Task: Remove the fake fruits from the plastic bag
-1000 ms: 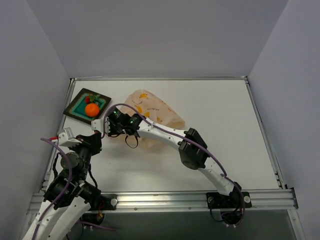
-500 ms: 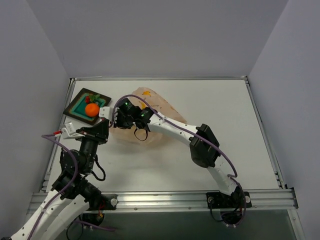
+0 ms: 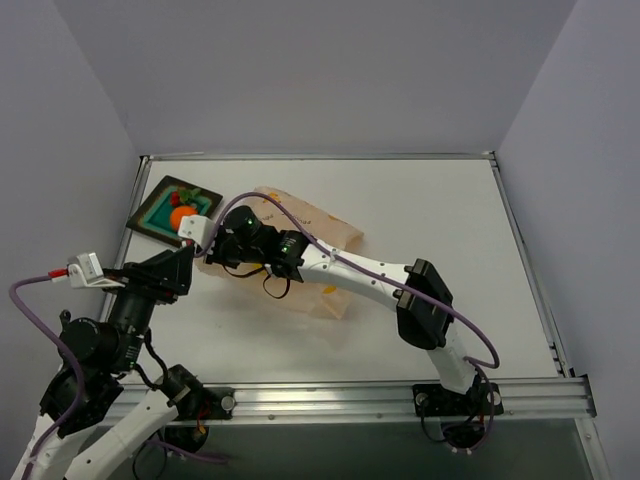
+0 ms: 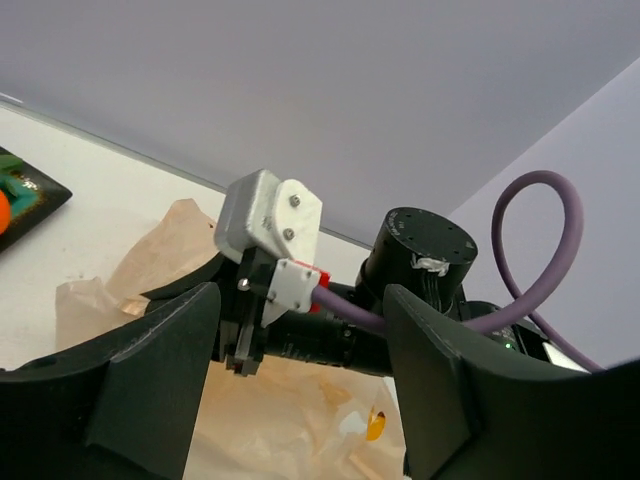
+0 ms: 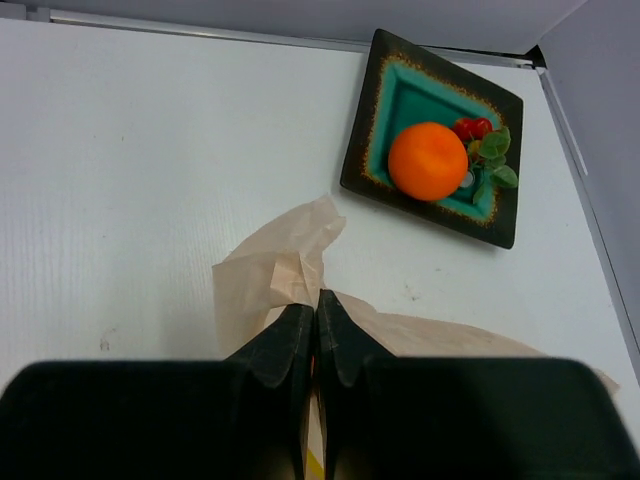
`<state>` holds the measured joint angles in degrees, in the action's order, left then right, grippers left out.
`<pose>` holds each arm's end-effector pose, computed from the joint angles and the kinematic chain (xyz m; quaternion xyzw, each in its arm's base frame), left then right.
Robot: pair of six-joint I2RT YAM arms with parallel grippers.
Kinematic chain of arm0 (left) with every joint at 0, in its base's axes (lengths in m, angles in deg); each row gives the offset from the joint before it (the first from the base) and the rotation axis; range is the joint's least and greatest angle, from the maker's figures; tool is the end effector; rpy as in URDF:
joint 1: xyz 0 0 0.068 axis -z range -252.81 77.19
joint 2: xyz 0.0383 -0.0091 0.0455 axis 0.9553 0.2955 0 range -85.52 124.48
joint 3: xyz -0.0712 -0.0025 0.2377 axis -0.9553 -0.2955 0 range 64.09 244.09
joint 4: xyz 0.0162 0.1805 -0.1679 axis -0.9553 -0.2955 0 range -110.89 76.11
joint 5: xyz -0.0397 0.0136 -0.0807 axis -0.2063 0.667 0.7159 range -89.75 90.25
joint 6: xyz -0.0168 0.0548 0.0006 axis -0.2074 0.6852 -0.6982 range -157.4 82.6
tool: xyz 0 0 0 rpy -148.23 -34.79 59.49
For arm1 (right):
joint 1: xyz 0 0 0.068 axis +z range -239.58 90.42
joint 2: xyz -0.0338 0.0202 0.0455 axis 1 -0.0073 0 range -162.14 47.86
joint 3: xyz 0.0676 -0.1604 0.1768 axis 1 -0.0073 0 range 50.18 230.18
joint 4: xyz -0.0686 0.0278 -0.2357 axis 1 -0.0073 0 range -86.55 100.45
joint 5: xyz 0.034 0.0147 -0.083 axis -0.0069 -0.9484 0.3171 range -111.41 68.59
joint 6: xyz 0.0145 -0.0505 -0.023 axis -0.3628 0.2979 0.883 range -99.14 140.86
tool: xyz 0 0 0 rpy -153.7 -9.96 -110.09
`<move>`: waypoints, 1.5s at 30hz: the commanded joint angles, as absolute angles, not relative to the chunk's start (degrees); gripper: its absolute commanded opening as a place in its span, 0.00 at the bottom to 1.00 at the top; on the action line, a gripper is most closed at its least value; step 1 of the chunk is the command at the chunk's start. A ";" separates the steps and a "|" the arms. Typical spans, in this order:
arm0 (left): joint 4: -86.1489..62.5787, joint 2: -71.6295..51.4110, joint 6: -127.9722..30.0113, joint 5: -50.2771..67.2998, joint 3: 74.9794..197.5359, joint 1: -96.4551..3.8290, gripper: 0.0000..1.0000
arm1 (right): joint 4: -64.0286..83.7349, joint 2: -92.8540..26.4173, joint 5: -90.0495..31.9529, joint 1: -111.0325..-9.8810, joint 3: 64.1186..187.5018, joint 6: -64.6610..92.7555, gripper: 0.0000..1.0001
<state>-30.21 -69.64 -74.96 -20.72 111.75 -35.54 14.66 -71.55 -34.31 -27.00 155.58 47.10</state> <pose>0.0582 -0.0260 0.3805 -0.1463 0.5951 -0.3879 0.6885 0.2158 0.4358 0.3044 -0.5836 0.4923 0.2813 0.5813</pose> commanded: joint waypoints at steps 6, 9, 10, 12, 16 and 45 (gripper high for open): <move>-48.50 -74.53 -72.12 -19.62 118.13 -35.11 0.45 | 19.15 -68.94 -34.68 -30.26 159.86 40.64 0.00; -48.97 -71.65 -73.69 -13.85 117.01 -35.11 0.41 | 19.33 -69.03 -33.37 -30.43 162.75 38.71 0.00; -47.48 -70.85 -75.00 -11.29 113.69 -35.19 0.40 | 19.33 -69.21 -32.84 -30.35 163.72 37.92 0.00; -41.44 -68.22 -76.59 -7.24 109.55 -35.20 0.38 | 19.24 -69.47 -31.17 -30.43 166.09 37.21 0.00; -32.19 -64.96 -78.01 -6.08 101.81 -35.02 0.35 | 19.15 -68.69 -31.77 -30.78 167.16 34.84 0.00; 19.85 -16.71 -73.61 -21.72 86.24 -32.20 0.35 | 24.95 -58.68 -24.93 -36.94 147.48 15.77 0.68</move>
